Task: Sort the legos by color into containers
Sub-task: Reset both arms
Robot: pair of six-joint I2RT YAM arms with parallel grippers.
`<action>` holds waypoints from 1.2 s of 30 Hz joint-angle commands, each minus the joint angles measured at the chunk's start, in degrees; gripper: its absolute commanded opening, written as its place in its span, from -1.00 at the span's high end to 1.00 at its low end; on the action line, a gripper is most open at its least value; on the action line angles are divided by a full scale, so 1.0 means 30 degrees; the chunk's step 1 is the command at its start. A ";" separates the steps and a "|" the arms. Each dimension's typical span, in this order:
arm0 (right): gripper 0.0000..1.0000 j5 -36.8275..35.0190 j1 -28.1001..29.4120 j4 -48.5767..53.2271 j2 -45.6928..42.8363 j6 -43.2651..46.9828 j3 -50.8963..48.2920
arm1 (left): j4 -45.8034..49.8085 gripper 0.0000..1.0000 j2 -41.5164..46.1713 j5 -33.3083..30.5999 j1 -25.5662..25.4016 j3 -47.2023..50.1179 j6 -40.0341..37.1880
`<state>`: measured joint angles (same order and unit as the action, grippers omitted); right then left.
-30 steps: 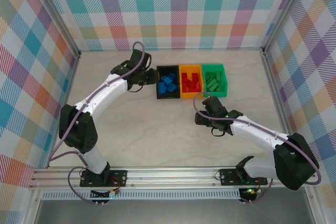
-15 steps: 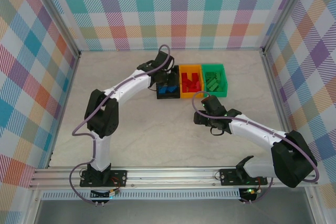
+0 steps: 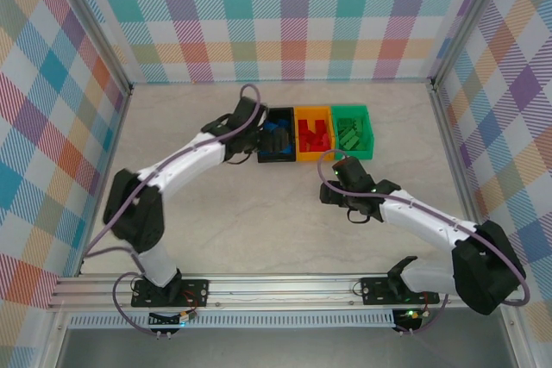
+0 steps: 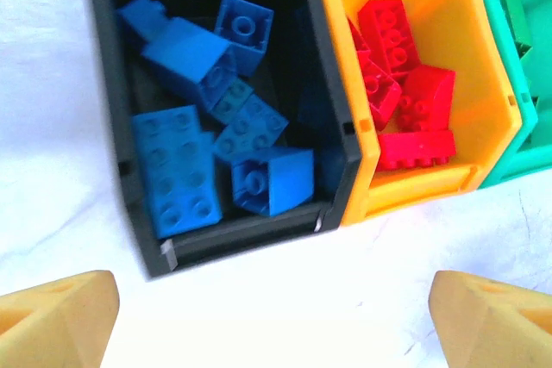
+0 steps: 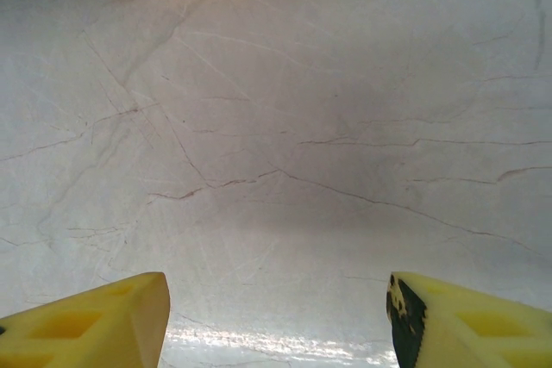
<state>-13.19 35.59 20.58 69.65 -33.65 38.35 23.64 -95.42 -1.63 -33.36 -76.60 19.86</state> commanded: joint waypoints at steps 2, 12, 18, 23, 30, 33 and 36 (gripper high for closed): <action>-0.37 -0.2325 0.0025 0.1578 -0.1887 0.1226 0.1128 | -0.2423 -0.92 0.4049 -0.3495 -0.0150 0.4002 0.0057; -0.91 -0.8455 -0.1704 0.3085 -0.5467 0.3370 0.1603 | -0.0942 -0.99 1.2561 -1.1672 0.0134 1.1005 0.0510; -0.98 -1.1842 -0.2848 0.1364 -0.7248 0.4139 0.0111 | 0.1534 -0.99 1.5894 -1.6368 0.0423 1.3185 0.2610; -0.98 -1.2024 -0.4585 -0.2571 -0.6679 0.5756 -0.2235 | 0.0361 -0.99 1.8407 -1.9597 0.1193 1.6514 0.5283; -0.98 -1.0208 -0.7175 -0.7971 -0.3388 0.6573 -0.3942 | -0.6937 -0.99 2.0248 -2.2359 0.2000 2.0023 0.2892; -0.98 -0.7713 -0.8024 -1.1931 -0.1628 0.7260 -0.5111 | -1.1199 -0.99 1.9540 -1.9066 0.3280 2.0860 -0.1134; -0.98 -0.6002 -0.8585 -1.5235 0.0259 0.8015 -0.5412 | -1.3428 -0.99 1.7071 -1.6461 0.4663 2.0886 -0.2582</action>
<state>-38.54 10.92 -9.41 67.26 -13.39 22.72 -2.72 -39.42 -58.06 -22.28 -14.52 20.88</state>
